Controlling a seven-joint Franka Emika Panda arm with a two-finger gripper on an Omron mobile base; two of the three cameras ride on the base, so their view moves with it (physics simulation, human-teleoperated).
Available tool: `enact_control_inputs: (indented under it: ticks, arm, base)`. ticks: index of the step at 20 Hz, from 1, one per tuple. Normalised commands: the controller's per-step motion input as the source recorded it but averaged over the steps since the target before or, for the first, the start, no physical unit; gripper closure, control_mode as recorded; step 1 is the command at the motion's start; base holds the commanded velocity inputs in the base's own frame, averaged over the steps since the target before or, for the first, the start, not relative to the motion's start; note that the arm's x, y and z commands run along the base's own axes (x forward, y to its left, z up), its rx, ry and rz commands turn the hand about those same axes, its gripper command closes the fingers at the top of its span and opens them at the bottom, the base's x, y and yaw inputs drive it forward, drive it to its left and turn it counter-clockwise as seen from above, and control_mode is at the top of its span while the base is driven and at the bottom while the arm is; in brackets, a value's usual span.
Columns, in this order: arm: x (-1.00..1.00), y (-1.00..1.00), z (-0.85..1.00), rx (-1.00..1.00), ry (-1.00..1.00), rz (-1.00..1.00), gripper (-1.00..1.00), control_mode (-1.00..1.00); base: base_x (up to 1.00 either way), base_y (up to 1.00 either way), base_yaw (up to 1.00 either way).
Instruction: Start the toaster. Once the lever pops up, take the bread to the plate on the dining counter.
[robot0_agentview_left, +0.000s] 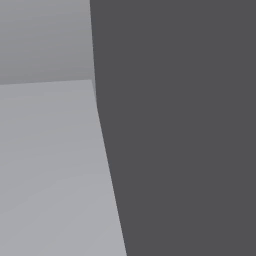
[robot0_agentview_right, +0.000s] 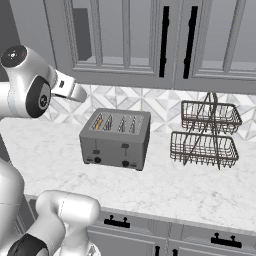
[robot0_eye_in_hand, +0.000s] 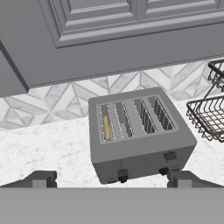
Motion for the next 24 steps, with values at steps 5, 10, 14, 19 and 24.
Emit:
enact_control_inputs:
  ticks: [5,10,14,19,24]
  arm:
    - [0.0,0.0,0.0,0.0,0.0,0.0,-1.0,-1.0]
    - [0.0,0.0,0.0,0.0,0.0,0.0,-1.0,-1.0]
    - [0.0,0.0,0.0,0.0,0.0,0.0,-1.0,-1.0]
    - [0.0,0.0,0.0,0.0,0.0,0.0,-1.0,-1.0]
    - [0.0,0.0,0.0,0.0,0.0,0.0,-1.0,-1.0]
  base:
    - [0.0,0.0,0.0]
    - [0.0,0.0,0.0]
    - [0.0,0.0,0.0]
    - [0.0,0.0,0.0]
    - [0.0,0.0,0.0]
